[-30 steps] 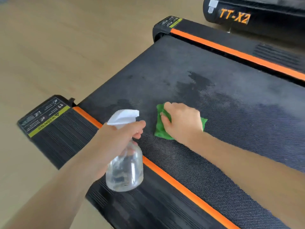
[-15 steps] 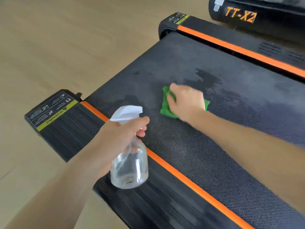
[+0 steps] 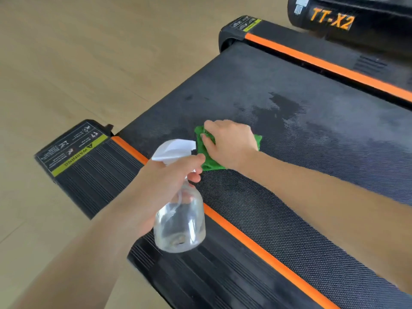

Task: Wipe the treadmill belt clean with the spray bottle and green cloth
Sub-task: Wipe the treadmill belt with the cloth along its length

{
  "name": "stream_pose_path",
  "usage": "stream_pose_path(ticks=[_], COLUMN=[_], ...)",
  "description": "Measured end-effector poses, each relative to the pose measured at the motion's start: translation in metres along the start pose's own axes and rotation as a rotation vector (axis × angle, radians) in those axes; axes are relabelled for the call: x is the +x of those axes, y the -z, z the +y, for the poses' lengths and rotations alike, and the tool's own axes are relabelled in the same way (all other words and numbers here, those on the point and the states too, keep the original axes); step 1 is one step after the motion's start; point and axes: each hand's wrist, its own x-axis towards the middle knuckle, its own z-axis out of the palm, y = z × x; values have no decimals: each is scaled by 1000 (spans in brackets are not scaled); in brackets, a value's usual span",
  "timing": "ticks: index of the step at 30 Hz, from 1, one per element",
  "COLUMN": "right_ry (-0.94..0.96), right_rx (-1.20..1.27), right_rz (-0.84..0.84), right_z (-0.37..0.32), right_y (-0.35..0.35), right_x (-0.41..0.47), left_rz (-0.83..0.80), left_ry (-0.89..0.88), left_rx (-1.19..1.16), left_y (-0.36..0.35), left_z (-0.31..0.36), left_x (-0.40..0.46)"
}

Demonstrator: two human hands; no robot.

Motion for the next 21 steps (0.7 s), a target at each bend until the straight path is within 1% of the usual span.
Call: stream_pose_path(ticks=[2,4,6,9,11,13,15,17,18,19,21], right_ry=[-75,-73,13,231,355,423,369,224,151,91,26], right_rx=[-30,0,51,157,184,161,113,71,37,17,22], right_rz=[-19,29,37,-58,-71,-86,-78,-64,-98,-137,-122], right_z=[-9,-14,-19,-21,-13,-9,-14,-24,-30,-37,-45], right_y=[-8,-1,14,38,40,31,20,11,6,2,-1], right_x=[14,0,-38,-93,-97,-77,-43,-7,9,20,22], left_rz=[-3,17,33,31,-9,-23,-17,-3,3,0,-6], left_ry=[13,24,7,-14,-19,-13,-4,6,15,20,19], left_rx=[33,40,20,-25,-40,-44,-39,-33,-22,-20,-36], left_y=[4,8,13,19,17,13,9,9,10,12,17], left_z=[1,1,2,3,4,4,3,3,4,4,6], left_x=[2,5,4,-2,-5,-4,-1,5,9,12,12])
